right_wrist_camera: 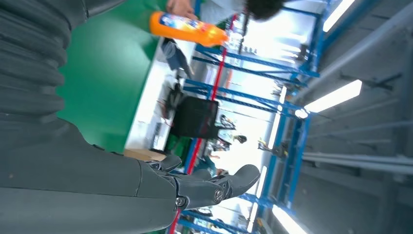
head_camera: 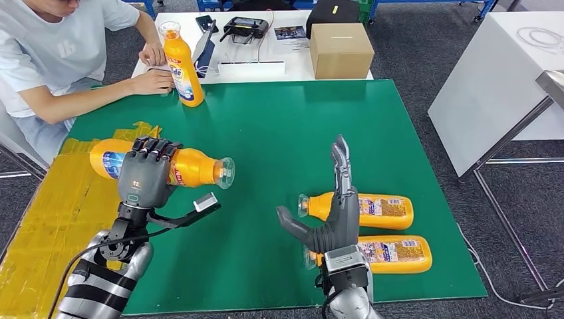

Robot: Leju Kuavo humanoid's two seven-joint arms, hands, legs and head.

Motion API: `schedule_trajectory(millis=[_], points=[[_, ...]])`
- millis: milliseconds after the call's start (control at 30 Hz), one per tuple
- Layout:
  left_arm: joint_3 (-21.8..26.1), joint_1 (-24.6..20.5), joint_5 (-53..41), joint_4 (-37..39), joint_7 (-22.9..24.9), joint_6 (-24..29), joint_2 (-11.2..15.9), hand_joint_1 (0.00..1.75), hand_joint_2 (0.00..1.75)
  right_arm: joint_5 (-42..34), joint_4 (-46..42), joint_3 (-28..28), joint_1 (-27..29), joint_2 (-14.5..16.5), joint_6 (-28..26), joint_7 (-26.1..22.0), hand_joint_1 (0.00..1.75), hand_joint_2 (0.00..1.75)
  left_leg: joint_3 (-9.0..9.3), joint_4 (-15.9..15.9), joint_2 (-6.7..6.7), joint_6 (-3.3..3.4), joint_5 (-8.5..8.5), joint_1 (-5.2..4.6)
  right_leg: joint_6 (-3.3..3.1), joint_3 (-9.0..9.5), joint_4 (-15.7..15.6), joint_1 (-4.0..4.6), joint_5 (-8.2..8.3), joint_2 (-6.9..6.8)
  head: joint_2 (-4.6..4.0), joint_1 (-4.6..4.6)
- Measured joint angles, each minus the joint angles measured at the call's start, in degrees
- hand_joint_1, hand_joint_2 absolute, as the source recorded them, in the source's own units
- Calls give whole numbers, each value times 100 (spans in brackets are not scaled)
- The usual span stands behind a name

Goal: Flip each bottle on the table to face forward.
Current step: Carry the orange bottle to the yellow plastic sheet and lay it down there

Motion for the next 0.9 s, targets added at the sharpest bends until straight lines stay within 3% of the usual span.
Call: schedule_trajectory(millis=[200,700,767,900], points=[[-113,-277,-49,572,114,-16,133,175,175,-10,-244,-57,40,-20,19,5,0,175,0,0,1,-3,2,3,0,3,2,4,0,2,0,1],[-214,-405,-49,849,120,-38,209,175,175,-11,-327,-95,66,-20,21,9,0,175,-3,0,1,-2,1,4,1,0,1,2,-1,2,0,1],[-230,-442,-46,888,181,-337,220,175,175,8,-335,-97,67,-20,19,7,0,175,-3,0,-1,-2,1,4,1,0,1,2,-1,1,0,1],[-331,-744,56,1433,443,-1486,250,175,175,242,-422,-98,67,-24,13,35,0,175,-3,0,-3,-2,1,4,1,0,1,2,-1,1,0,1]])
